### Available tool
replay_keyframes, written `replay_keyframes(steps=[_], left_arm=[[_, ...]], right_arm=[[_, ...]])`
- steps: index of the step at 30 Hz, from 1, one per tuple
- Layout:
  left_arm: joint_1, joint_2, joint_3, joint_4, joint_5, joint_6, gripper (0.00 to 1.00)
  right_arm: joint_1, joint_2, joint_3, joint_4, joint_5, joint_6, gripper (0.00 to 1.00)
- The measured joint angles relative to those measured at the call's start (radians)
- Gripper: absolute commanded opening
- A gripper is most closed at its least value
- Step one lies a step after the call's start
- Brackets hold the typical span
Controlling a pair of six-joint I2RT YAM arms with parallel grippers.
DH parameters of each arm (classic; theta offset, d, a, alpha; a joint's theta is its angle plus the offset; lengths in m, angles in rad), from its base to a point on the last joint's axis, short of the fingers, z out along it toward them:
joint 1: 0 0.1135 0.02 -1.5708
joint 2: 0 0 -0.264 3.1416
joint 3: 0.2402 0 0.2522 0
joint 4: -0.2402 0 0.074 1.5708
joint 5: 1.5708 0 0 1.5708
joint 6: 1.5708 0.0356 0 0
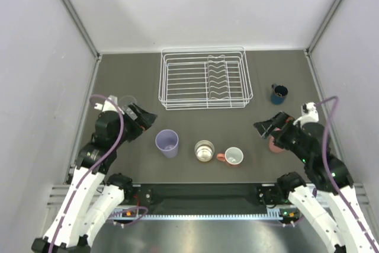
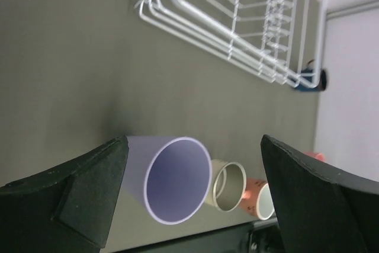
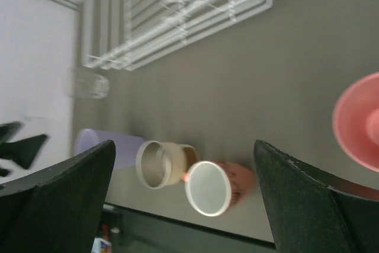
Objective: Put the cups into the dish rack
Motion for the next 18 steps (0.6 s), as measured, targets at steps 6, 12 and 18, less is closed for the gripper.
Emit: replay_keyframes(steps=[6, 12, 18], left_arm=[[0.0, 0.146, 0.023, -0.053, 0.063, 0.048, 0.82], [-0.018, 0.284, 0.063, -0.085, 0.118, 0.086, 0.74], [-0.215, 0.396, 0.129, -0.131, 0.021, 0.093, 0.75]], right_arm=[[0.0, 0.182, 0.016, -0.106, 0.006, -0.148, 1.0], [0.0, 0.246, 0.015, -0.113, -0.09, -0.268, 1.0], [0.0, 0.255, 0.01, -0.089, -0.175, -0.299, 1.0]])
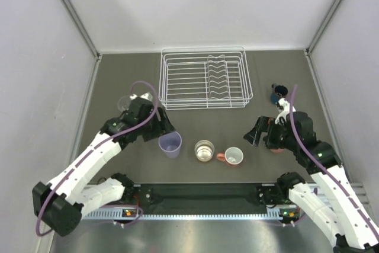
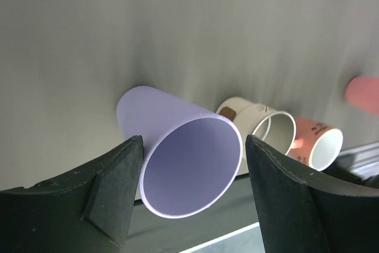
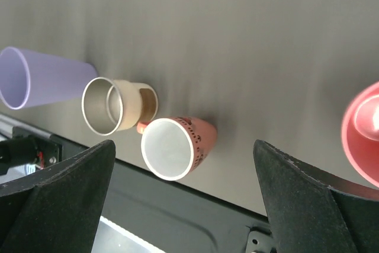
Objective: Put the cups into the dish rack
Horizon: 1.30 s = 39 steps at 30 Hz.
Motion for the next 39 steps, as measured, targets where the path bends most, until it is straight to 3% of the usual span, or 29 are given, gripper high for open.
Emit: replay_keyframes(steps=[5, 13, 25, 39], left_arm=[[-0.134, 0.117, 0.074, -0.018, -0.091, -0.01, 0.74], [-0.255, 0.243, 0.122, -0.011, -0.18, -0.046, 0.7], [-0.266, 0.12, 0.195, -0.148, -0.377, -0.061, 0.72], [-0.266, -0.002, 0.095, -0.19, -0.215, -0.056, 0.57]], right_arm=[[0.0, -0.019, -0.013, 0.01, -0.031, -0.007, 1.0], [0.0, -0.035, -0.016, 0.011, -0.058, -0.01, 1.0], [0.0, -0.056, -0.017, 0.011, -0.075, -0.018, 1.0], [0.0, -0.053, -0.05, 0.026, -0.101, -0.026, 1.0]])
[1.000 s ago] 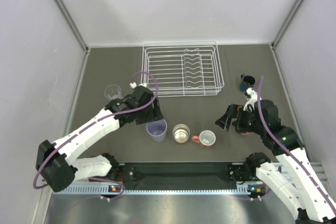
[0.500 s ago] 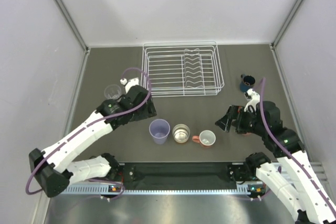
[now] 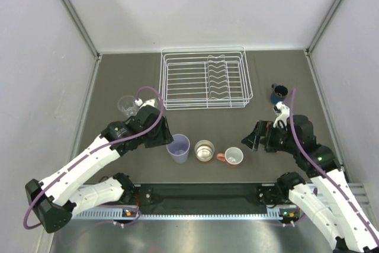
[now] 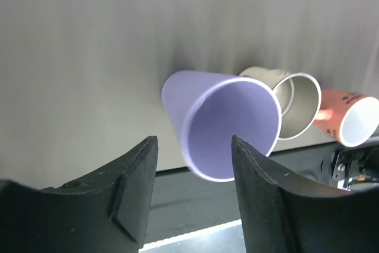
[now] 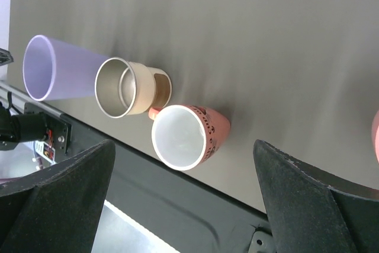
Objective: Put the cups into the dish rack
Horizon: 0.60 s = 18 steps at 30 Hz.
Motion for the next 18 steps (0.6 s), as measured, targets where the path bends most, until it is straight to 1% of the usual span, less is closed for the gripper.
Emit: replay_keyframes(steps=[2, 6, 12, 14, 18], left_arm=[[0.0, 0.002, -0.013, 0.0, 0.015, 0.0, 0.56], [0.0, 0.009, -0.039, 0.002, 0.035, 0.0, 0.49], [0.0, 0.009, -0.087, 0.007, 0.063, 0.0, 0.47], [0.0, 0.009, -0.095, 0.011, 0.072, 0.0, 0.45], [0.0, 0.011, -0.113, 0.025, 0.08, 0.0, 0.36]], right_arm=[[0.0, 0.0, -0.004, 0.001, -0.005, 0.0, 1.0], [0.0, -0.002, -0.005, 0.002, -0.009, 0.0, 1.0], [0.0, -0.001, -0.022, 0.009, -0.014, 0.002, 1.0], [0.0, -0.001, -0.026, 0.01, -0.019, 0.003, 1.0], [0.0, -0.001, -0.026, 0.019, -0.029, 0.009, 1.0]])
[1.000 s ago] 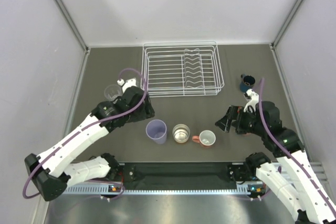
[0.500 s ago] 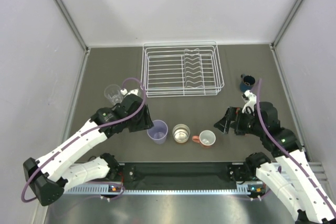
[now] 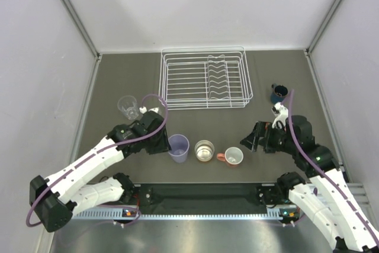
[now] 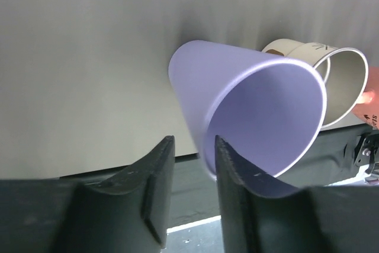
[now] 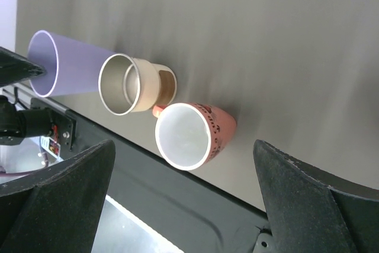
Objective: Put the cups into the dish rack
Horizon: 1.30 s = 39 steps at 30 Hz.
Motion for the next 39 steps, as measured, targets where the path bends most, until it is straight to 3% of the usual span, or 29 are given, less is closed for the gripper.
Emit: replay_keyframes(steps=[4, 5, 6, 14, 22, 27, 34, 39], left_arm=[[0.0, 0.018, -0.017, 0.029, 0.013, 0.002, 0.19], [0.0, 0.024, -0.017, 0.037, 0.015, 0.003, 0.01], [0.0, 0.032, -0.018, 0.042, 0.017, 0.008, 0.0], [-0.001, 0.029, -0.002, 0.058, 0.005, 0.016, 0.0], [-0.001, -0.092, 0.268, 0.064, -0.141, 0.032, 0.0], [-0.001, -0.209, 0.3, 0.163, -0.151, 0.048, 0.0], [-0.001, -0.413, 0.068, 0.58, -0.06, 0.066, 0.0], [-0.001, -0.5, -0.115, 0.859, -0.018, 0.07, 0.0]], right_arm=[[0.0, 0.003, -0.008, 0.029, -0.019, 0.013, 1.0], [0.0, 0.006, -0.013, 0.042, -0.027, 0.019, 1.0], [0.0, 0.013, -0.018, 0.051, -0.036, 0.026, 1.0], [0.068, 0.116, -0.023, 0.154, -0.076, 0.074, 1.0], [0.253, 0.282, 0.09, 0.299, -0.063, 0.154, 1.0], [0.372, 0.336, 0.184, 0.4, -0.041, 0.197, 1.0], [0.399, 0.323, 0.224, 0.558, -0.034, 0.285, 1.0], [0.399, 0.299, 0.223, 0.766, -0.005, 0.45, 1.0]])
